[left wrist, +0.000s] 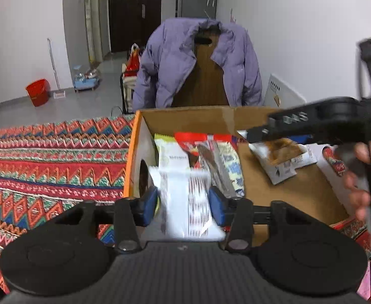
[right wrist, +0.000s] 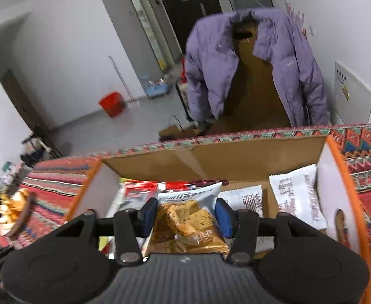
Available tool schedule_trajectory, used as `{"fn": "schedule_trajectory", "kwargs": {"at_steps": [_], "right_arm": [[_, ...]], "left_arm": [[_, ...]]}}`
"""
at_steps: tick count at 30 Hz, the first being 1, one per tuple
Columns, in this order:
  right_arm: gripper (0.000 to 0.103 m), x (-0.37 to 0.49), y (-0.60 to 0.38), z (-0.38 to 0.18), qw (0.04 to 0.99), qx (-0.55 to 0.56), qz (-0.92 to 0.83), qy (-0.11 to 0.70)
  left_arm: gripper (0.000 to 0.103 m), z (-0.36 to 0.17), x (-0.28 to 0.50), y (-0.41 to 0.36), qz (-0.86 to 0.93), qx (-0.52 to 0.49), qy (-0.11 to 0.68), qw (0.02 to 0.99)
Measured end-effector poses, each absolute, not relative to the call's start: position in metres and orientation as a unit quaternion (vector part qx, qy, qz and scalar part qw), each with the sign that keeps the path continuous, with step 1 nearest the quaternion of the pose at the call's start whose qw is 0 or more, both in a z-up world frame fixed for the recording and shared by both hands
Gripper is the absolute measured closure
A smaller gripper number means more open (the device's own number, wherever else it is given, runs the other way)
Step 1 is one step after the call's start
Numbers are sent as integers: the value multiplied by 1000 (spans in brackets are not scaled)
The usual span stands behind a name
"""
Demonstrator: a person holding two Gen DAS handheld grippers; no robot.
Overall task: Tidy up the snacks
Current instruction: 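Place both held snacks into the cardboard box and open both tools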
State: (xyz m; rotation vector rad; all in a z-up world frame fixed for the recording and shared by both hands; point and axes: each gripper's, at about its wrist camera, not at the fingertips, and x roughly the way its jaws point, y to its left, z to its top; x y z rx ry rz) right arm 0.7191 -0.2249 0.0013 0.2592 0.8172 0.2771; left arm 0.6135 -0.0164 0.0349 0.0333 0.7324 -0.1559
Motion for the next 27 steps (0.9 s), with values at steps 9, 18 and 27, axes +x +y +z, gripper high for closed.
{"fn": "schedule_trajectory", "kwargs": {"at_steps": [9, 18, 27], "right_arm": [[41, 717, -226, 5, 904, 110, 136, 391], [32, 656, -248, 58, 917, 70, 133, 370], [21, 549, -284, 109, 934, 26, 123, 336]], "left_arm": [[35, 48, 619, -13, -79, 8, 349, 934], [33, 89, 581, -6, -77, 11, 328, 941], [26, 129, 493, 6, -56, 21, 289, 955]]}}
